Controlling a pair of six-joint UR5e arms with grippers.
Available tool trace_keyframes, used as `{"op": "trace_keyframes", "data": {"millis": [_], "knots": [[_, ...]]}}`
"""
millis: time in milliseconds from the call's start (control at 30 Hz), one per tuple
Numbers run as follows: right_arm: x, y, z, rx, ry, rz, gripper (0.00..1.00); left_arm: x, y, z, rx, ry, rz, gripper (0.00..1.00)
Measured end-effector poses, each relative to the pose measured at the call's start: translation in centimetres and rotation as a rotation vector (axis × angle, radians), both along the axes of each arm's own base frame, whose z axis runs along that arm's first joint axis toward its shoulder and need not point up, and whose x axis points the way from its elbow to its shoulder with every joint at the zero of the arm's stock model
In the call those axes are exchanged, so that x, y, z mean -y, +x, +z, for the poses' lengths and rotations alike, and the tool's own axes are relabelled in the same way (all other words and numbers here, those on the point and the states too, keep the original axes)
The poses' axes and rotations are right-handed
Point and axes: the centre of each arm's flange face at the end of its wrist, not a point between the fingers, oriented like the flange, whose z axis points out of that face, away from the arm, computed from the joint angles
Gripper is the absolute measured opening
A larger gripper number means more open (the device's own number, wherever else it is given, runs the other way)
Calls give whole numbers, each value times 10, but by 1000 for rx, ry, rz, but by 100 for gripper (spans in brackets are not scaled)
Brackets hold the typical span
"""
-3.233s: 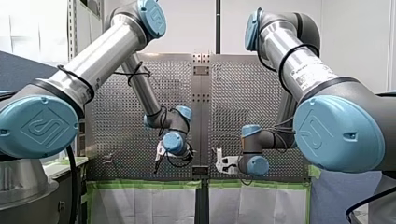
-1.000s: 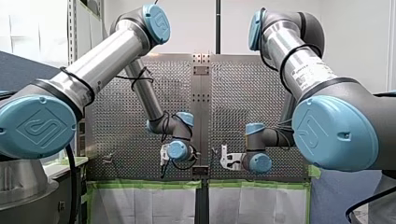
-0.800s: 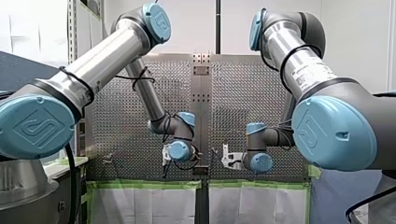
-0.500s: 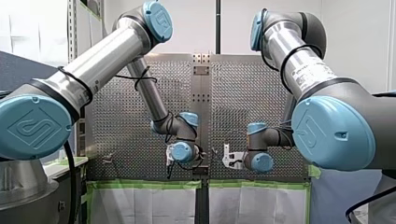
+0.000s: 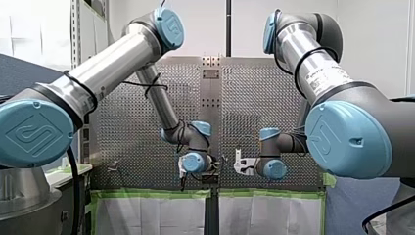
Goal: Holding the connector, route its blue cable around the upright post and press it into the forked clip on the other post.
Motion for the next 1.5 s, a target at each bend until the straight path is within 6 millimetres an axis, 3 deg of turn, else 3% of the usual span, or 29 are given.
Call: {"op": "trace_keyframes", "data": {"millis": [267, 567, 1500], "knots": [[6, -7, -2, 10, 1, -16, 0, 2, 3, -16, -14, -8, 22, 0], [14, -14, -13, 18, 4, -34, 0, 1, 5, -17, -19, -17, 16, 0], [43, -17, -3, 54, -51, -38, 0, 7, 22, -8, -25, -34, 2, 5]]}}
